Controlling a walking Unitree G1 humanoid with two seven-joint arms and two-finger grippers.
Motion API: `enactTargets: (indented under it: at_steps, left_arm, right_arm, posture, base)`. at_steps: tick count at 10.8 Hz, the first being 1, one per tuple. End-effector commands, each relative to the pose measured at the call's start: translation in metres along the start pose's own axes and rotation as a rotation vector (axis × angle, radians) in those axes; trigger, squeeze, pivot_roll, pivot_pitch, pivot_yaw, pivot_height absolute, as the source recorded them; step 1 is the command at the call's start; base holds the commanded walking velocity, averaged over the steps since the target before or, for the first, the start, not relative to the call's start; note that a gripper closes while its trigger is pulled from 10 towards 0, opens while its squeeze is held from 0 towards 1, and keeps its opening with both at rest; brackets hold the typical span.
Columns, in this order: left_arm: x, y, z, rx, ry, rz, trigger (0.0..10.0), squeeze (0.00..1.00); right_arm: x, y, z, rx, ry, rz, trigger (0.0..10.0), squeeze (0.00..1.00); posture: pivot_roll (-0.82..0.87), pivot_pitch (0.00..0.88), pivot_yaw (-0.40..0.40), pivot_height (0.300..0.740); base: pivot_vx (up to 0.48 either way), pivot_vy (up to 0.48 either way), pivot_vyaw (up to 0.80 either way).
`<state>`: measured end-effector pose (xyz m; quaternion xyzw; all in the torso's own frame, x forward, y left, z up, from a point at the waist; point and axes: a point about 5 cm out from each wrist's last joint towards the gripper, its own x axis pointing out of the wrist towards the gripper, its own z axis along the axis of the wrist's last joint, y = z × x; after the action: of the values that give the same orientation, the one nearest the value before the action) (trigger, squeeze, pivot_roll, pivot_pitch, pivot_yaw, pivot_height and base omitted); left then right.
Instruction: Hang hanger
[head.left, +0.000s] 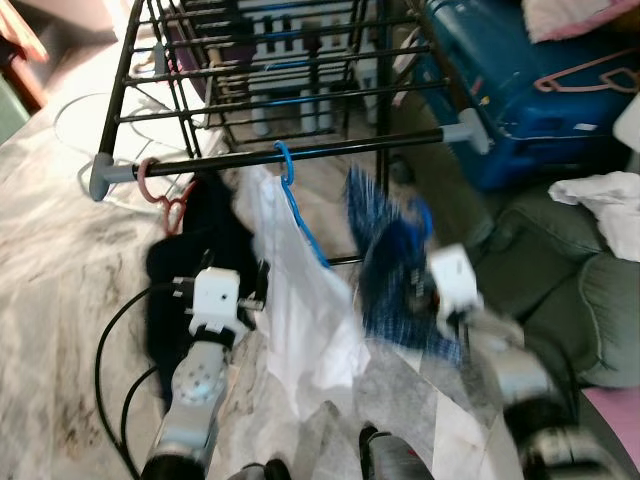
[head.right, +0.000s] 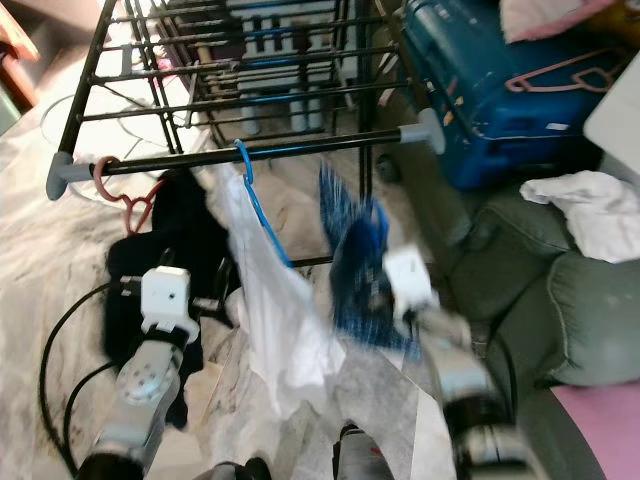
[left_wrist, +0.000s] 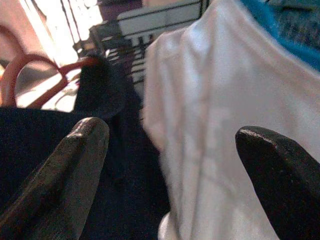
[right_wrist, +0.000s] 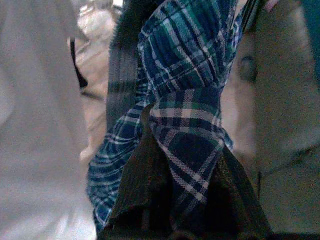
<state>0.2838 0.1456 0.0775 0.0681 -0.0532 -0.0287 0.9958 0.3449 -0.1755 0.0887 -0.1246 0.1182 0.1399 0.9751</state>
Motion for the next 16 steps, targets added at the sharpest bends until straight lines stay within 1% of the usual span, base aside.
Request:
enactTargets:
  at_steps: [1, 2, 3, 5, 7, 8, 9, 10, 11, 13, 14, 15, 16]
  left_arm:
    - [-0.004, 0.006, -0.001, 0.019, 0.014, 0.019, 10.0, 0.0]
    - [-0.005, 0.008, 0.0, 0.028, 0.018, 0.021, 10.0, 0.0]
    - [-0.005, 0.01, 0.002, 0.03, 0.024, 0.025, 10.0, 0.0]
    - [-0.007, 0.011, 0.003, 0.036, 0.033, 0.029, 10.0, 0.0]
    - [-0.009, 0.013, 0.003, 0.041, 0.044, 0.029, 10.0, 0.0]
    - [-0.009, 0.013, 0.004, 0.045, 0.046, 0.026, 10.0, 0.0]
    - [-0.009, 0.014, 0.004, 0.047, 0.05, 0.026, 10.0, 0.0]
    - [-0.009, 0.014, 0.004, 0.049, 0.053, 0.026, 10.0, 0.0]
    - [-0.009, 0.014, 0.004, 0.05, 0.057, 0.024, 10.0, 0.0]
    - [-0.004, 0.013, 0.003, 0.049, 0.064, 0.011, 10.0, 0.0]
    - [-0.001, 0.011, 0.003, 0.047, 0.065, -0.007, 10.0, 0.0]
    - [0.003, 0.008, 0.004, 0.052, 0.063, -0.04, 10.0, 0.0]
    - [0.006, 0.005, 0.004, 0.051, 0.062, -0.057, 10.0, 0.0]
  right_arm:
    - [0.005, -0.007, 0.016, 0.02, -0.055, -0.032, 10.0, 0.0]
    - [0.011, -0.012, 0.029, 0.029, -0.078, -0.059, 10.0, 0.0]
    - [0.017, -0.013, 0.041, 0.048, -0.107, -0.072, 10.0, 0.0]
    - [0.026, -0.009, 0.063, 0.063, -0.154, -0.075, 10.0, 0.0]
    - [0.031, -0.01, 0.072, 0.087, -0.155, -0.097, 10.0, 0.0]
    - [0.033, -0.007, 0.081, 0.093, -0.192, -0.083, 10.0, 0.0]
    - [0.033, -0.001, 0.079, 0.094, -0.203, -0.074, 10.0, 0.0]
    - [0.032, 0.002, 0.072, 0.095, -0.203, -0.071, 10.0, 0.0]
    - [0.026, 0.006, 0.061, 0.08, -0.209, -0.079, 10.0, 0.0]
    - [0.005, 0.012, 0.031, 0.098, -0.244, -0.141, 10.0, 0.0]
    - [-0.006, 0.017, 0.017, 0.129, -0.247, -0.179, 10.0, 0.0]
    - [-0.02, 0.028, 0.004, 0.152, -0.27, -0.222, 10.0, 0.0]
    - [-0.029, 0.033, 0.001, 0.163, -0.29, -0.255, 10.0, 0.0]
  posture:
    - [-0.17, 0.224, 0.066, 0.74]
    - [-0.16, 0.225, 0.069, 0.74]
    - [-0.15, 0.228, 0.07, 0.74]
    - [-0.13, 0.234, 0.075, 0.74]
    - [-0.13, 0.239, 0.082, 0.74]
    - [-0.12, 0.239, 0.084, 0.74]
    - [-0.12, 0.237, 0.086, 0.74]
    - [-0.12, 0.237, 0.087, 0.74]
    - [-0.13, 0.235, 0.092, 0.74]
    - [-0.16, 0.23, 0.113, 0.74]
    - [-0.18, 0.228, 0.123, 0.74]
    - [-0.2, 0.225, 0.138, 0.74]
    - [-0.22, 0.219, 0.149, 0.74]
  base:
    - [0.0, 0.0, 0.0]
    - [0.0, 0.0, 0.0]
    - [0.0, 0.0, 0.0]
    - [0.0, 0.0, 0.0]
    - [0.0, 0.0, 0.0]
    - [0.0, 0.0, 0.0]
    - [0.0, 0.0, 0.0]
    - [0.0, 0.0, 0.0]
    - [0.0, 0.0, 0.0]
    - [0.0, 0.0, 0.0]
    - [0.0, 0.0, 0.0]
    - [0.0, 0.0, 0.0]
    - [0.0, 0.0, 0.0]
